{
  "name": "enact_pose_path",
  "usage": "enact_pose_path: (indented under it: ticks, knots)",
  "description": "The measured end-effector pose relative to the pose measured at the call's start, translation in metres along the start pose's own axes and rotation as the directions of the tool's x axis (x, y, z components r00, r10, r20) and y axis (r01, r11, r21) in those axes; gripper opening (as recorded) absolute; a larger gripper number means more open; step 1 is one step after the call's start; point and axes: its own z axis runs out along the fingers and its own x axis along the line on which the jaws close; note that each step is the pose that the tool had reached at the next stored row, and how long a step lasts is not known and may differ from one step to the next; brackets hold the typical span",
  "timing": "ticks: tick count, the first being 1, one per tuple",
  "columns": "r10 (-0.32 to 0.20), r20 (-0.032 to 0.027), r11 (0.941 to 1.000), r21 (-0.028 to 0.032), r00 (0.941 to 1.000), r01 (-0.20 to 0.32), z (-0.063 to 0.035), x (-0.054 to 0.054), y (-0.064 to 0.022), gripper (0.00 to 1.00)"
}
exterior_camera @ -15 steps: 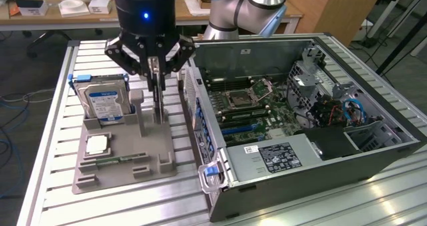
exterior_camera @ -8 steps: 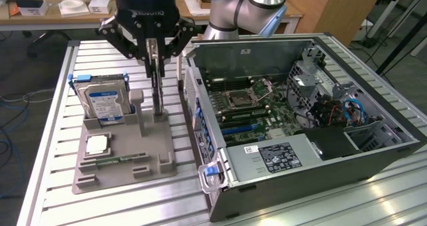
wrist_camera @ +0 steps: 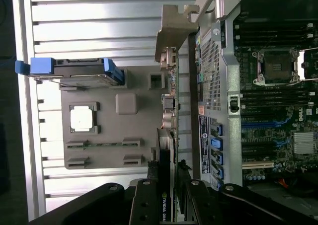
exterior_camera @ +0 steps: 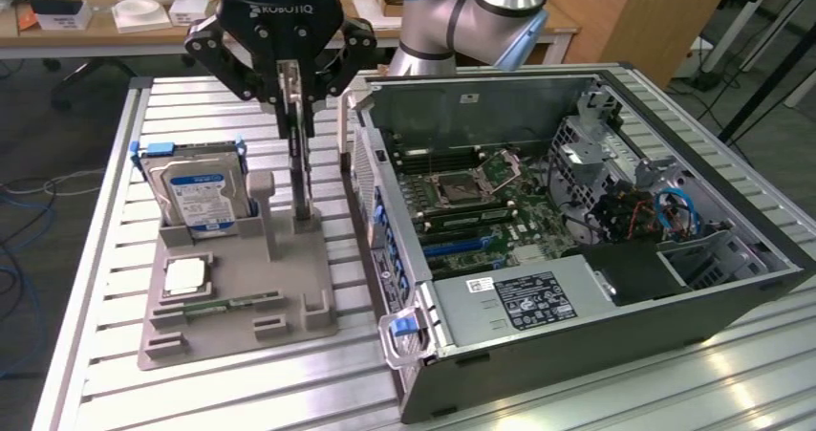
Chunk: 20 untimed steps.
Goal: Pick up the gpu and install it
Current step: 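Pick up the gpu and move the gpu toward the slot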
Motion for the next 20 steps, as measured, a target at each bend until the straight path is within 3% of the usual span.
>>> enact_pose_path:
  ticks: [5,9,20]
  knots:
    - [0.0,-0.0003,1.0,0.0003,1.0,0.0,-0.0015,0.0,0.0,0.26]
    - [0.0,-0.0001,1.0,0.0001,1.0,0.0,-0.0103,0.0,0.0004,0.26]
    - [0.0,-0.0001,1.0,0.0001,1.0,0.0,-0.0109,0.0,0.0005,0.26]
